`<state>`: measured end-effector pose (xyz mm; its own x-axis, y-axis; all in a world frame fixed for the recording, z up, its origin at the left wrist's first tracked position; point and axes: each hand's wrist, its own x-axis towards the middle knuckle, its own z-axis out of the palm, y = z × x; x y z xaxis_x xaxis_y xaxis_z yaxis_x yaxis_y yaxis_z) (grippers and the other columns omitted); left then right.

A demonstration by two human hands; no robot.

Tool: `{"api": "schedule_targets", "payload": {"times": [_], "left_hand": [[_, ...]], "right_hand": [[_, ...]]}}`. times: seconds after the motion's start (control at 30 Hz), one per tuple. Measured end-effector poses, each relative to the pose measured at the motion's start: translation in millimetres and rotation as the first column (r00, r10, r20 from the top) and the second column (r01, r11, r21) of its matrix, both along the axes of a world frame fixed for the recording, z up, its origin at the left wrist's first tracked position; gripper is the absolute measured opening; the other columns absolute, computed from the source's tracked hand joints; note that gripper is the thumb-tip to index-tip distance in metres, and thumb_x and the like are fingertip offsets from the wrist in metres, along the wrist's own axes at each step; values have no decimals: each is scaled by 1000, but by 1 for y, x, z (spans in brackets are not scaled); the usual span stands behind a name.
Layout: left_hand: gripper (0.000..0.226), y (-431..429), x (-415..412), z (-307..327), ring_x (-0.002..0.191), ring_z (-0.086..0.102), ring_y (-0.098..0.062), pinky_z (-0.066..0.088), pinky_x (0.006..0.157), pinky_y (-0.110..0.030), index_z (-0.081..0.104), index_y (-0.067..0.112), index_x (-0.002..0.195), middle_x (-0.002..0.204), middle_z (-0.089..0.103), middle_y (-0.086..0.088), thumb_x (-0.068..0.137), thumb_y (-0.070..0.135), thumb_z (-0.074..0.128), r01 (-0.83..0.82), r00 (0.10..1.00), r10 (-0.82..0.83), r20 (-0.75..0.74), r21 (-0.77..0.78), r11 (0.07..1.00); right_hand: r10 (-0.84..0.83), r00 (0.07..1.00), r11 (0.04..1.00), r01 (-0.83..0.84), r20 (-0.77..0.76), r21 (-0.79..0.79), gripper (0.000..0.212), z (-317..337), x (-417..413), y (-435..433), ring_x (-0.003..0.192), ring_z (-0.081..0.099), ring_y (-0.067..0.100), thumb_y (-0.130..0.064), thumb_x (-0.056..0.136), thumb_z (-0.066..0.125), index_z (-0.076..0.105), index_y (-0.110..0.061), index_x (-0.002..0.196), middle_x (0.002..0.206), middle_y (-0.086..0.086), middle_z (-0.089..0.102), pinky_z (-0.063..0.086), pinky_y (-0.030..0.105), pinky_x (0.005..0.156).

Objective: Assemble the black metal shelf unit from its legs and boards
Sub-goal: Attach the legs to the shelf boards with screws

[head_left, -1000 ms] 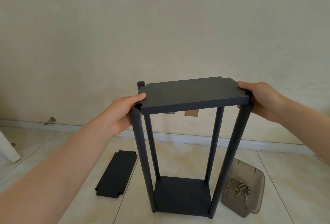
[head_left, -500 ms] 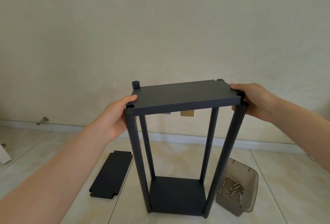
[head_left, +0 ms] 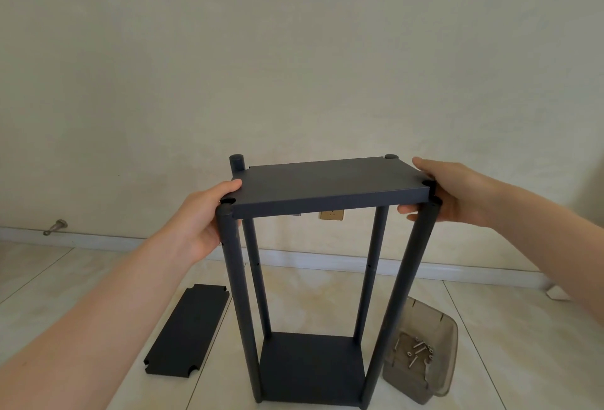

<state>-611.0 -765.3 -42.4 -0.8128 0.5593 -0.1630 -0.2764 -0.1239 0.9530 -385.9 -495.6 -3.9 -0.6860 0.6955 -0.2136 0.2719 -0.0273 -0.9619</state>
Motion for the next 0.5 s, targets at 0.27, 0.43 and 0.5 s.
{"api": "schedule_targets", "payload": {"times": [0.27, 0.43, 0.5], "left_hand": [[17, 1, -6, 6, 46, 60, -10, 50, 46, -25, 68, 13, 87, 58, 66, 2, 91, 28, 72, 21, 1000, -22, -10, -54, 998], [14, 0, -10, 7, 47, 63, -9, 51, 44, -20, 69, 12, 90, 61, 69, 3, 92, 26, 71, 48, 998, -51, -45, -77, 996], [13, 0, -11, 7, 51, 67, -8, 51, 45, -19, 71, 12, 93, 67, 73, 4, 92, 25, 71, 73, 994, -80, -78, -88, 993]], "right_hand": [[134, 984, 991, -134, 118, -5, 37, 6, 2, 6, 55, 56, 20, -43, 96, 57, 61, -7, 104, 73, 9, 66, 58, 38, 74], [127, 974, 989, -140, 187, 56, 38, 11, 0, 10, 62, 67, 20, -42, 94, 62, 64, -6, 108, 77, 8, 71, 56, 32, 66], [120, 973, 988, -137, 195, 73, 37, 8, 1, 13, 70, 72, 20, -39, 92, 66, 65, -6, 109, 81, 6, 75, 57, 27, 59]]}}
